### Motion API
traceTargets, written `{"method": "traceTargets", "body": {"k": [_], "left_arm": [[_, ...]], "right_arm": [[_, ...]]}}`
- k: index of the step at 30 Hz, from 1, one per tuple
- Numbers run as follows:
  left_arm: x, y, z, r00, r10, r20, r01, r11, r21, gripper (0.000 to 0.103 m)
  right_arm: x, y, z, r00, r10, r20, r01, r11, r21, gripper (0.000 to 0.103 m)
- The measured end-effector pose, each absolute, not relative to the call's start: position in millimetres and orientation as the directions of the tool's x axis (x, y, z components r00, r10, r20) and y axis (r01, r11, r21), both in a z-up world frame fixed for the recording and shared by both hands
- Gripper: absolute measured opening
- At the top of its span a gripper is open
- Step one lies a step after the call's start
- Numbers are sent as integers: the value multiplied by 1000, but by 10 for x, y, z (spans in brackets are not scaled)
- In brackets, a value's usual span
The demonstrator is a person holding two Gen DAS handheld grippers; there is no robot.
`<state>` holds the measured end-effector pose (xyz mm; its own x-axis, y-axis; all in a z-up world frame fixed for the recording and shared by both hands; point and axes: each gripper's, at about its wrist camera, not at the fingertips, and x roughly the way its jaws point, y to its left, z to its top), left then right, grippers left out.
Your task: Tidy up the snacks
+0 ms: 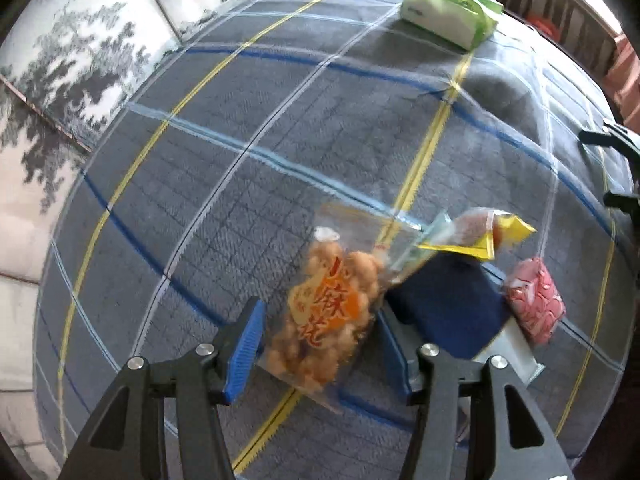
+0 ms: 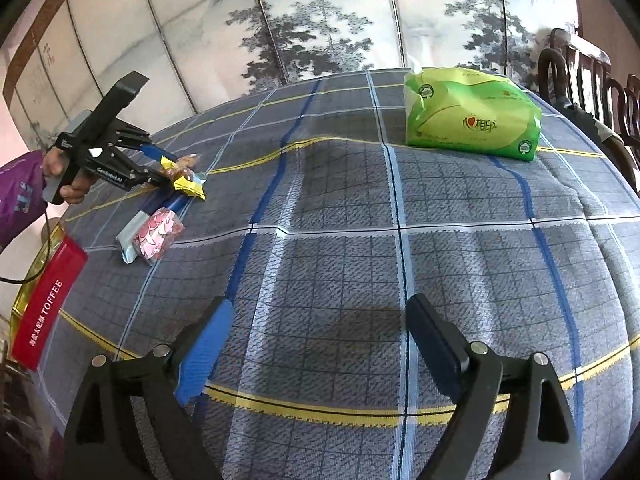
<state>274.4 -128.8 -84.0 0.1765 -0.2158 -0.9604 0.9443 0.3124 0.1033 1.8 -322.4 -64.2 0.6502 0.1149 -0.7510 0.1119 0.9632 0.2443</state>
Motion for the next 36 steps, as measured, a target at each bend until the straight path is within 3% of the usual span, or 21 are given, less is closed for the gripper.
{"method": "traceTargets", "body": {"k": [1, 3, 9, 14, 16, 18, 20, 26, 36], "left_arm": [[2792, -1268, -845, 157, -231, -960, 938, 338, 72, 56], [2854, -1213, -847, 115, -252, -961, 917, 398, 5, 40], [2617, -965, -760, 312, -165, -936, 728, 675, 123, 40], [2154, -454, -423, 321, -198, -926, 452, 891, -34, 40], [1854, -290, -328, 310, -231, -922, 395, 914, -96, 40], [1527, -144, -257, 308, -263, -914, 348, 926, -149, 40], [1291, -73, -196, 326, -276, -904, 325, 931, -167, 40], [720, 43, -101, 334, -317, -888, 308, 927, -215, 40], [394, 311, 134, 434, -290, -853, 256, 947, -192, 40]], "right_arm": [[17, -3226, -642, 650, 118, -751, 110, 963, 246, 88], [22, -3223, -641, 650, 119, -751, 110, 963, 247, 89], [22, -3231, -643, 650, 113, -751, 116, 963, 245, 89], [13, -3239, -647, 653, 114, -749, 117, 961, 249, 89], [1, -3254, -637, 662, 119, -740, 117, 959, 260, 88], [-19, -3287, -627, 676, 154, -721, 96, 951, 293, 69], [35, -3242, -594, 664, 213, -717, 42, 947, 320, 60], [460, -2636, -216, 670, 342, -659, -257, 940, 226, 60], [1493, -2091, -366, 595, 321, -737, -365, 925, 108, 59]]}}
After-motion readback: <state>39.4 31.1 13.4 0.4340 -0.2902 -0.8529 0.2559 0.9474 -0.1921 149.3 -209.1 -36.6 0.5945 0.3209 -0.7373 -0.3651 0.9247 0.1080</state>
